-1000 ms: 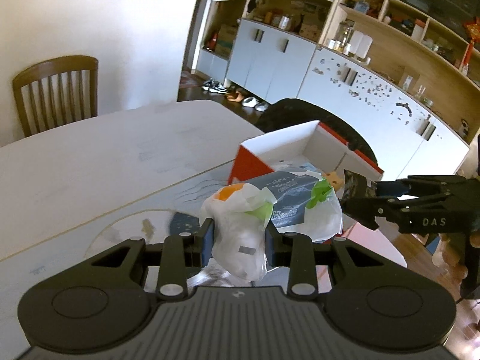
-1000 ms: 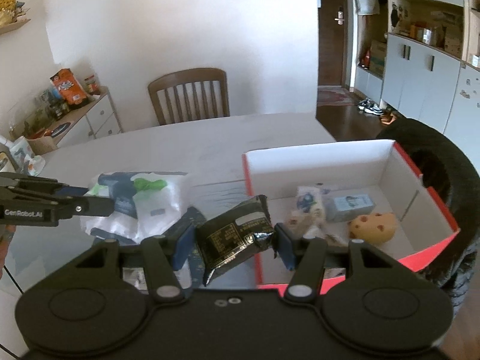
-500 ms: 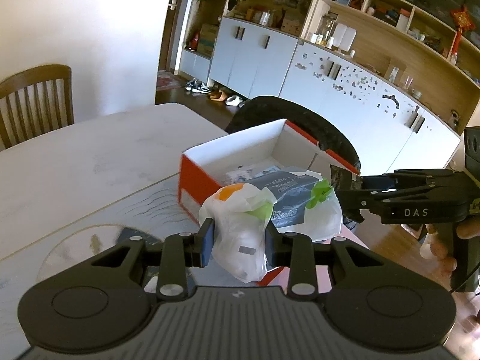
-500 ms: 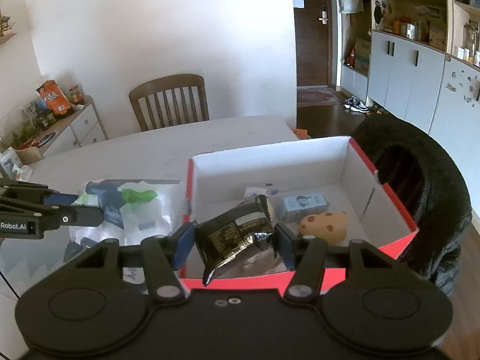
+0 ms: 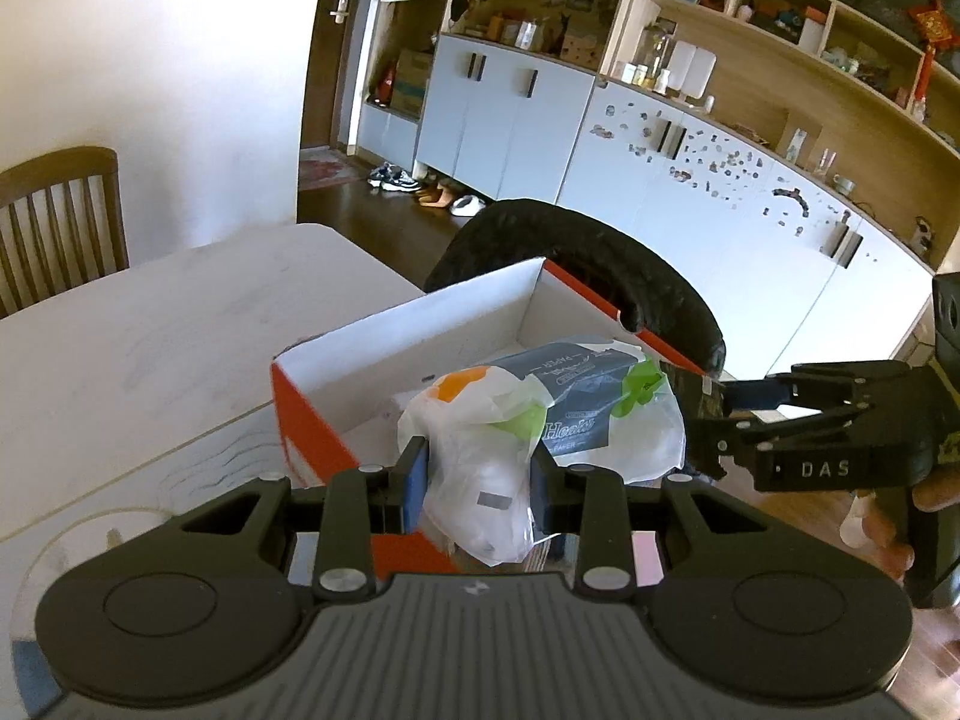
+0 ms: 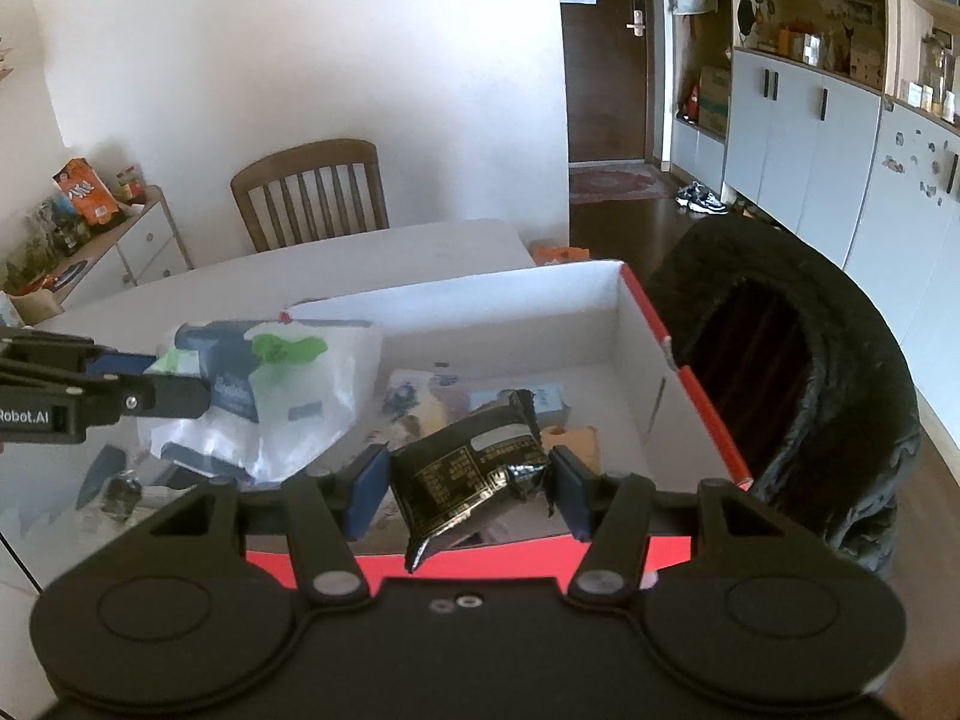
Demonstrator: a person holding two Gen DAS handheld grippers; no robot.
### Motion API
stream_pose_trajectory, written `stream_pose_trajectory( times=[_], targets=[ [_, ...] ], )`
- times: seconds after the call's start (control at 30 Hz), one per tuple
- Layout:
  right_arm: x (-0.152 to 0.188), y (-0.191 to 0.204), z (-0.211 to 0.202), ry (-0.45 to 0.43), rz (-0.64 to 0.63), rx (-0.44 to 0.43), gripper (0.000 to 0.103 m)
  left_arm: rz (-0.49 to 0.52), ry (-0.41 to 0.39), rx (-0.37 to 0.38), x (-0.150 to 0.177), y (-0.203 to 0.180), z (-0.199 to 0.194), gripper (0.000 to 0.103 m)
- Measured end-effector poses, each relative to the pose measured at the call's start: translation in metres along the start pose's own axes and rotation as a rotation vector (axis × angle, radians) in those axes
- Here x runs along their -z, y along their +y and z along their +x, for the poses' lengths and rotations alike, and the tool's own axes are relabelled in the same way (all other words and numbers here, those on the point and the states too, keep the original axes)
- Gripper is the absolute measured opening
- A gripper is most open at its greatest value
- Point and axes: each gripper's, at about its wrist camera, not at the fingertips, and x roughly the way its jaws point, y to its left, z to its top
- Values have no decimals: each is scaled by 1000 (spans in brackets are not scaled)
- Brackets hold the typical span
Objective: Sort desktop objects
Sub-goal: 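Carry the white bag and dark packet with both grippers over the red shoebox, then open the left gripper to drop the white bag while the right gripper releases the dark packet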
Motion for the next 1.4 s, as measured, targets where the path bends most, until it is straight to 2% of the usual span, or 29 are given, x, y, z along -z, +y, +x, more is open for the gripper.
stream_pose_trajectory(
  times=[0.33,0.8,0.9,1.17,1.4],
  targets=[
    [-5,-24,32,67,0,-9,57,-23,58,-50,-19,-9,52,32],
    [-4,-39,70,174,-38,-6,54,5,124,-126,-29,-15,107,32],
    [-3,-46,80,209,-4,-20,54,7,137,-132,-30,-15,116,32],
    [0,-40,97,257,-55,-28,54,54,164,-177,-28,-23,136,32],
    [0,-42,105,271,-68,-42,54,56,196,-189,-21,-20,142,32]
  ],
)
